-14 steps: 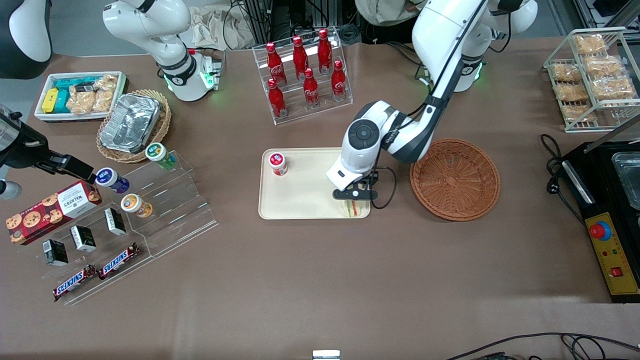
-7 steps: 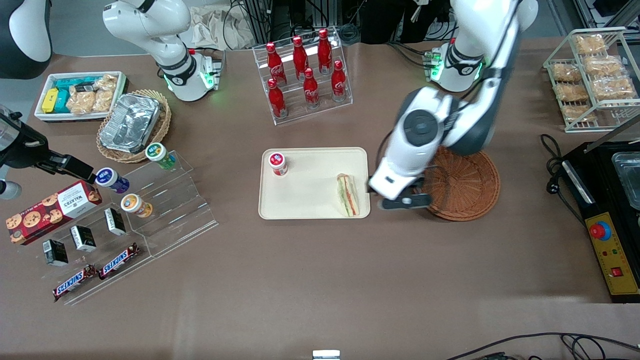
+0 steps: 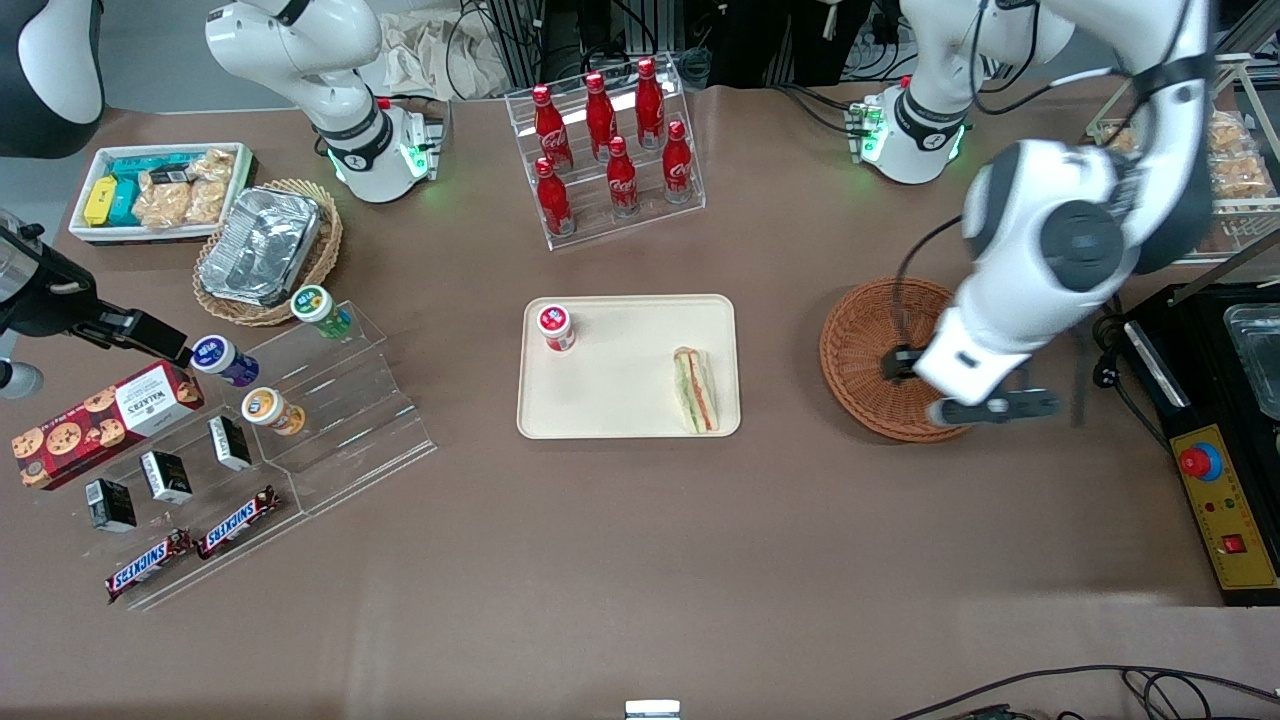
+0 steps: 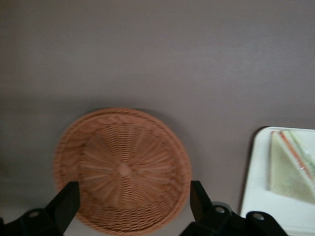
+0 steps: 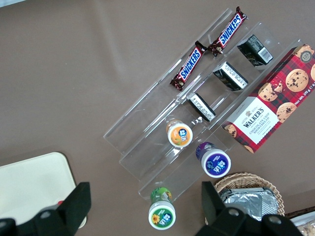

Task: Place sandwich from basket to tray

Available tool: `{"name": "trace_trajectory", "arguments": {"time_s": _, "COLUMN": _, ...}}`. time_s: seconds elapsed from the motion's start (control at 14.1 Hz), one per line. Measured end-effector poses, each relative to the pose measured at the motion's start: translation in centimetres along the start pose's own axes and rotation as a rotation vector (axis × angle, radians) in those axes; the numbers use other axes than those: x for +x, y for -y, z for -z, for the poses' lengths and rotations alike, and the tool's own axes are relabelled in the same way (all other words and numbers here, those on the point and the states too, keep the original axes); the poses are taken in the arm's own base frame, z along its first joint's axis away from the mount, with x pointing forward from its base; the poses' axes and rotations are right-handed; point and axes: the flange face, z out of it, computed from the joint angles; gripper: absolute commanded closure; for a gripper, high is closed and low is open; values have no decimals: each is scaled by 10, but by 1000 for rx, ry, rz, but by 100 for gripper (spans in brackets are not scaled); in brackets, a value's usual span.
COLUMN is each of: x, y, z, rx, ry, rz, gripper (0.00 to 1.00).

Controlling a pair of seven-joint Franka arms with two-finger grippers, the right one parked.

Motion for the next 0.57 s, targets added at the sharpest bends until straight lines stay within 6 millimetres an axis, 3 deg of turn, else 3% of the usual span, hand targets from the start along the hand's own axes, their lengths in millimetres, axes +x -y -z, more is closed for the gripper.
{"name": "trace_trajectory", "arguments": {"time_s": 0.28, "x": -2, "y": 77, "z": 36, "rx": -79, "ry": 9, "rz": 21, "gripper": 1}}
{"name": "trace_trajectory", "arguments": {"time_s": 0.57, "x": -21, "y": 138, "z": 71, "rx": -116, "ry": 17, "rz": -50, "gripper": 1}}
